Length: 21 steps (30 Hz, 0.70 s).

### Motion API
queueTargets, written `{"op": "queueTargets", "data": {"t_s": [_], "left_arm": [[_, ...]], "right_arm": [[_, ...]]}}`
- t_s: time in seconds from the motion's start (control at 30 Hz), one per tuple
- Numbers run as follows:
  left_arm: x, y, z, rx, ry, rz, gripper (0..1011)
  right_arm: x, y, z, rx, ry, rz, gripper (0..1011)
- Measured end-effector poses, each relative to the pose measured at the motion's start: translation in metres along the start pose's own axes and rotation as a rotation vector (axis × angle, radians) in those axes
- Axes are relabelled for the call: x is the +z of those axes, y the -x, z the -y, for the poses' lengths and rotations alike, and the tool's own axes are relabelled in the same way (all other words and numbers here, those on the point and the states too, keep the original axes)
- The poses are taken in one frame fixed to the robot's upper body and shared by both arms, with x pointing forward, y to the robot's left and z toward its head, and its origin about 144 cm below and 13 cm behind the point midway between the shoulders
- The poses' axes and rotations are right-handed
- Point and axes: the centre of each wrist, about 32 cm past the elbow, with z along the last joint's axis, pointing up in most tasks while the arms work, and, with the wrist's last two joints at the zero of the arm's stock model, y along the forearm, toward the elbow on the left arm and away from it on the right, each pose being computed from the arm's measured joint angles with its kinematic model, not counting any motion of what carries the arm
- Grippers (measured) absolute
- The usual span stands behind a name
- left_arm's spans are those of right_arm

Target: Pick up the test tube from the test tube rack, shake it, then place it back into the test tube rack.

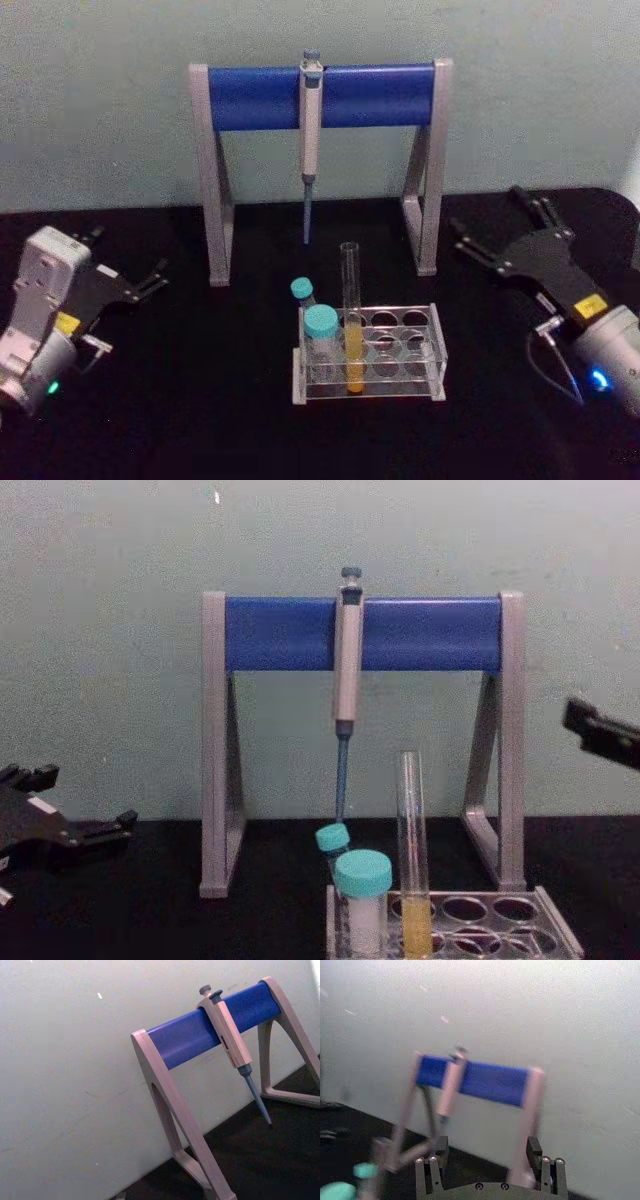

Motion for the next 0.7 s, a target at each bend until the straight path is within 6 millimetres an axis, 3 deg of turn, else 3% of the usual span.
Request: {"op": "queueTargets", "data": {"t_s": [0.23,0.7], "left_arm": [[0.0,0.0,0.0,0.0,0.0,0.0,1001],[0.0,0.0,0.0,0.0,0.0,0.0,1001]], "right_arm": [[-0.024,0.0,0.009,-0.119,0.136,-0.012,1000],[-0.062,0.006,0.009,-0.159,0.285,-0.072,1000]]}}
